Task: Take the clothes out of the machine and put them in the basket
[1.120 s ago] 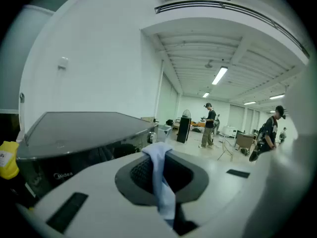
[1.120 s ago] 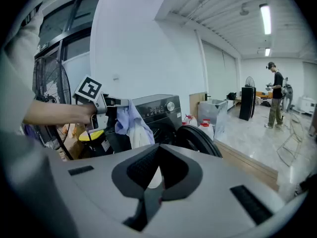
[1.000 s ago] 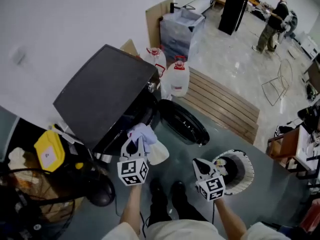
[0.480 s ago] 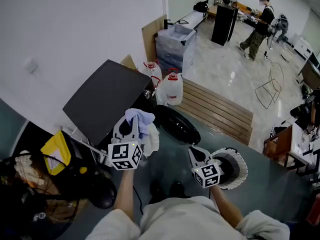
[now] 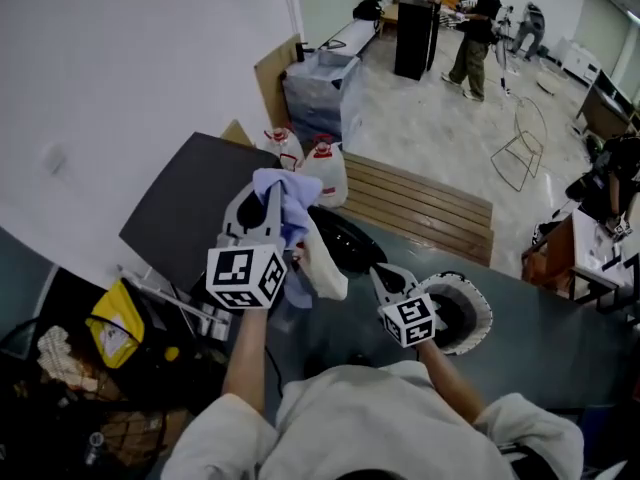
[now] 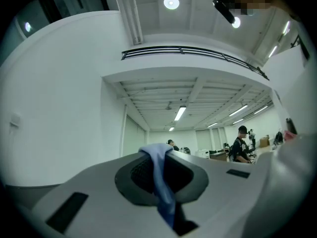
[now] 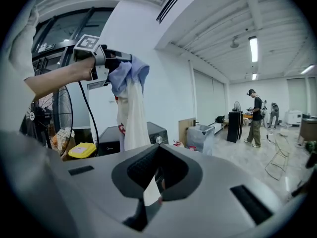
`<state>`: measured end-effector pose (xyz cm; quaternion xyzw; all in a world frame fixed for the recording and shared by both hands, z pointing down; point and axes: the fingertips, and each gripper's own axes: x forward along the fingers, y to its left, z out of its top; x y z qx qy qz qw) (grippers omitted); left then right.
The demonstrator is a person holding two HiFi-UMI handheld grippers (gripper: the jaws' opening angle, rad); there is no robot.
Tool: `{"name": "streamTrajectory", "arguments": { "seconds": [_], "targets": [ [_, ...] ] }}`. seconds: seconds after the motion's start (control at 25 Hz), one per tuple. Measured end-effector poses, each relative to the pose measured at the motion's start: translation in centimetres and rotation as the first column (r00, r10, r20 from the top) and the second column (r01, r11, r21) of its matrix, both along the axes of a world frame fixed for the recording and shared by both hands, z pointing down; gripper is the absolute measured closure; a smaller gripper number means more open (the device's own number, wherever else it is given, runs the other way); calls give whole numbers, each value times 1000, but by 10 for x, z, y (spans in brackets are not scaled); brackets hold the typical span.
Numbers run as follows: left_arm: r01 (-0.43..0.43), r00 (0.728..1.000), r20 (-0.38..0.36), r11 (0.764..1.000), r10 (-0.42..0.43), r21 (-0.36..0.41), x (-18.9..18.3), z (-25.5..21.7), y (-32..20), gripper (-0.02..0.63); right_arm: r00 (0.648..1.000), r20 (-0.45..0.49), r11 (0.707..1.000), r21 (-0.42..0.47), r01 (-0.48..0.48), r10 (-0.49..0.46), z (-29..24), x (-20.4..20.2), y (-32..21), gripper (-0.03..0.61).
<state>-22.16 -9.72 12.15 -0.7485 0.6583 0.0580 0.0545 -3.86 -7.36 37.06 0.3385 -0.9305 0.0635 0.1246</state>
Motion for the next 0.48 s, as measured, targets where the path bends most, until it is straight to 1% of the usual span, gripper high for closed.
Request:
{"name": "streamTrajectory", "arguments": {
  "seconds": [0.16, 0.28, 0.4, 0.48],
  "targets": [
    [-115, 993, -7, 993, 115, 34, 40, -25, -13, 581, 997, 6, 997, 19, -77, 76, -8, 24, -6, 555],
    [-206, 979, 22, 978, 205, 43, 83, -34, -24, 581, 988, 12, 987, 30, -155, 155, -13, 53, -9, 557],
    [-299, 954, 45, 953, 297, 45, 129, -34, -34, 581, 972, 11, 971, 35, -236, 236, -15, 85, -9, 557],
    [-371, 928, 47, 928, 370, 41, 161, -32, -38, 581, 953, 11, 953, 36, -302, 302, -15, 109, -6, 557]
  ]
}}
